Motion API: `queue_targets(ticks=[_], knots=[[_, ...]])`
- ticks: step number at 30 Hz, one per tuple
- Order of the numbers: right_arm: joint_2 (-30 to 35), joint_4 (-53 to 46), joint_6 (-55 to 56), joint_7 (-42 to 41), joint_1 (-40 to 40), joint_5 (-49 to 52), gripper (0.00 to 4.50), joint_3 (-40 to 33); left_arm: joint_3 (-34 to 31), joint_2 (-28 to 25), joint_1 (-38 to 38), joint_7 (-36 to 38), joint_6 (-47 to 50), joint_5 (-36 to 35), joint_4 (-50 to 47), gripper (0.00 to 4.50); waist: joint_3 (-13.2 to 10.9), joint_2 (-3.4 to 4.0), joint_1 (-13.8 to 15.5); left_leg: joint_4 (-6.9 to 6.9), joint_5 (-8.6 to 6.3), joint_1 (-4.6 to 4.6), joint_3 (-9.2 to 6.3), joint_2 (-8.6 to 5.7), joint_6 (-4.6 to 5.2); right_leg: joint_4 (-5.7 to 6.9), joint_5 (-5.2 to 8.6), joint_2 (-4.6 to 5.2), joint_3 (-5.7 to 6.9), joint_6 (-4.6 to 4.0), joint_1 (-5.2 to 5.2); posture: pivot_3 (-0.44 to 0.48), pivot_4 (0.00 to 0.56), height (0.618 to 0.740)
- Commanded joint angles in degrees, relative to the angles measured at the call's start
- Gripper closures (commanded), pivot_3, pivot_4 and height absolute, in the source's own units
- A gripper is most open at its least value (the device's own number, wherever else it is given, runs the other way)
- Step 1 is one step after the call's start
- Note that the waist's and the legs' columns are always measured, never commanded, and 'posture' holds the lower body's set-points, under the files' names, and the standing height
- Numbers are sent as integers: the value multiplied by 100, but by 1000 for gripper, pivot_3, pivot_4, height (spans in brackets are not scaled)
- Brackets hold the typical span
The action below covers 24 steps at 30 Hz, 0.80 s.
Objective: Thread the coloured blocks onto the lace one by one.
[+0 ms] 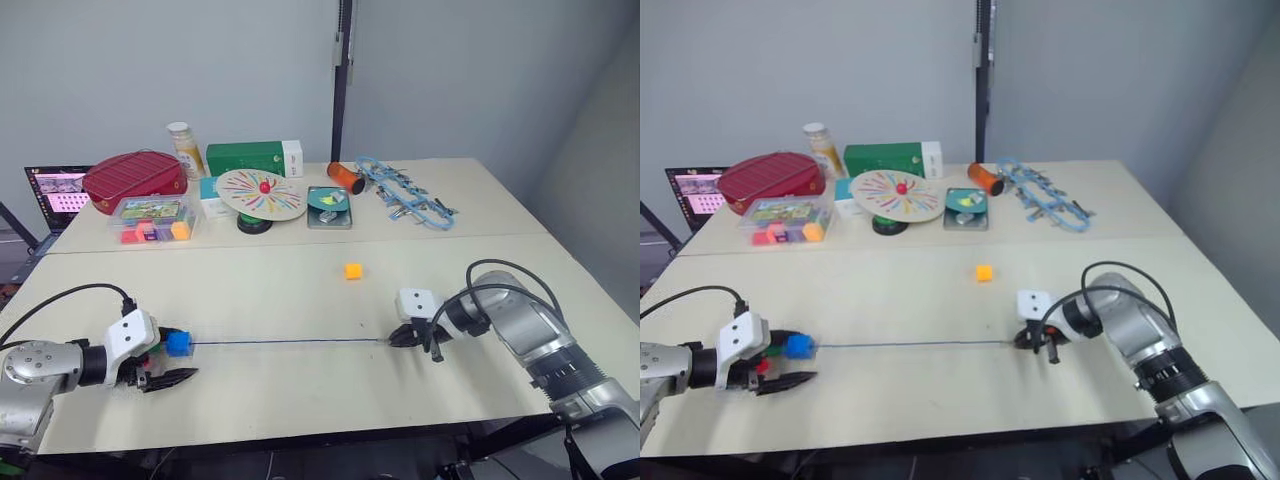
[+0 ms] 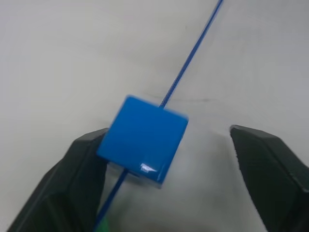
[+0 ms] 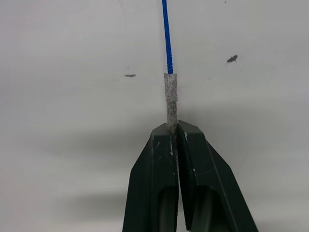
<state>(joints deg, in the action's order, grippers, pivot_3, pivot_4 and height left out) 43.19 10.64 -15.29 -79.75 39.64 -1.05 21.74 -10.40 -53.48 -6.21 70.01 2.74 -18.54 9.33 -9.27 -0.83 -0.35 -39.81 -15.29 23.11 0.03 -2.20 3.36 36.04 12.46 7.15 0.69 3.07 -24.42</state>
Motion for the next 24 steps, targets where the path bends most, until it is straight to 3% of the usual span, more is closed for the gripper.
queue_targets(ticks=[1, 6, 11, 17, 24], knots=[[63, -193, -34, -14, 15, 32, 4500, -120, 139, 246, -480, 18, 327, -393, -580, 42, 0, 0, 21, -2, 0, 1, 0, -1, 1, -1, -1, 0, 1, 1, 1, 0, 150, 740], [140, -471, -224, 23, -175, 108, 4500, -201, 789, 952, -1245, 74, 723, -560, -1093, 42, 0, -2, 80, -8, 0, 6, -1, -8, 0, 1, -3, 1, 2, 4, 3, 0, 150, 740], [212, -654, -363, 53, -268, 138, 4500, -264, 1334, 1443, -1638, 50, 698, -303, -957, 42, 0, -3, 19, -4, 2, 6, 5, -5, -1, 0, -2, -8, -3, 4, 0, 0, 150, 740], [375, -1240, -846, 7, -397, 217, 4500, -279, 2607, 3148, -2480, -260, -83, 616, 237, 42, -1, -4, 134, -35, -4, 10, 2, -13, 13, -7, -8, -6, 4, 14, 20, 0, 150, 740], [381, -1425, -1047, 73, -381, 225, 4500, -204, 2957, 3673, -2754, -243, -194, 902, 878, 42, -3, -8, 48, -45, -8, 16, 12, -6, 19, -10, -11, -10, -6, 20, 12, 0, 150, 740]])
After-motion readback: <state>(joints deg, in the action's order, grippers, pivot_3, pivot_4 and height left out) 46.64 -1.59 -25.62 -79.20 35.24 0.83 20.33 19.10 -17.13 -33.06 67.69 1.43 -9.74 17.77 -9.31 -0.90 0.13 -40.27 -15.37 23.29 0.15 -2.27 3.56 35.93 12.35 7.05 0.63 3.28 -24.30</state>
